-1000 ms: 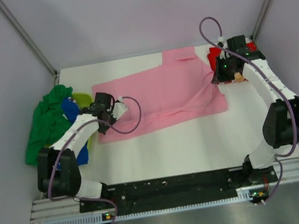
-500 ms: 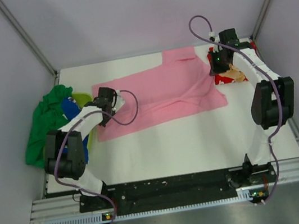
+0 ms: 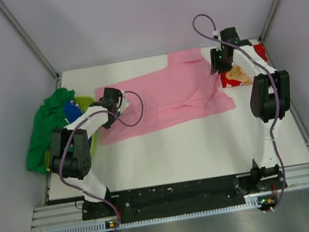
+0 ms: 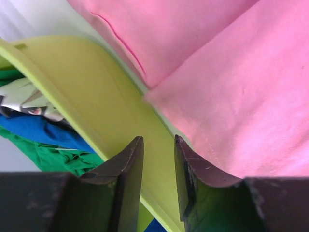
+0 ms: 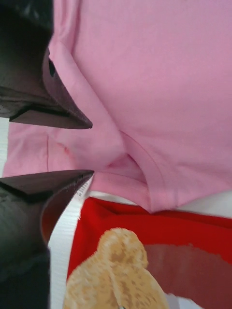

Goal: Fold and stack the t-shirts
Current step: Fold the flattened tshirt in 1/3 of the way

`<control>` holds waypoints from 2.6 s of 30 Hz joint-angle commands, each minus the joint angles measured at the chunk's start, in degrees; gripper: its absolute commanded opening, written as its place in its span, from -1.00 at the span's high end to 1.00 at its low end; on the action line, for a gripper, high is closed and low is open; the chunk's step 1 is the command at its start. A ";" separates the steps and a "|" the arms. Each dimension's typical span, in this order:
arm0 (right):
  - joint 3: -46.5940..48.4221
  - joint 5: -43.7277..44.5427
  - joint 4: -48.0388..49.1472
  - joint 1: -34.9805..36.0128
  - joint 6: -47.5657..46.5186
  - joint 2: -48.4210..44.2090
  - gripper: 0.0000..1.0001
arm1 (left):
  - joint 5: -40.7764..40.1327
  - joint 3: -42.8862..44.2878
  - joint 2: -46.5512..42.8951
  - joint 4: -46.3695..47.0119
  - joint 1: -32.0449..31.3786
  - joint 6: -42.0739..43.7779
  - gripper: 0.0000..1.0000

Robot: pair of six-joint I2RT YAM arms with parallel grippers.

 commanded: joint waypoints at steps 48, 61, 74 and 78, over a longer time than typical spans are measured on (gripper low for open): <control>-62.75 14.56 -6.47 -5.42 36.34 -61.00 0.78 | 18.38 -19.08 -22.36 -19.92 -1.47 15.04 0.89; -58.35 5.39 0.42 -3.75 31.71 -68.42 0.56 | 30.75 4.70 -18.59 -30.40 -8.65 10.74 0.15; -72.58 -3.97 11.35 -5.14 34.95 -56.63 1.00 | 53.10 29.14 9.51 -5.79 -41.01 1.60 0.27; -75.14 -3.54 12.41 -6.56 36.54 -56.98 1.00 | 52.04 35.58 18.23 -4.47 -44.18 0.09 0.24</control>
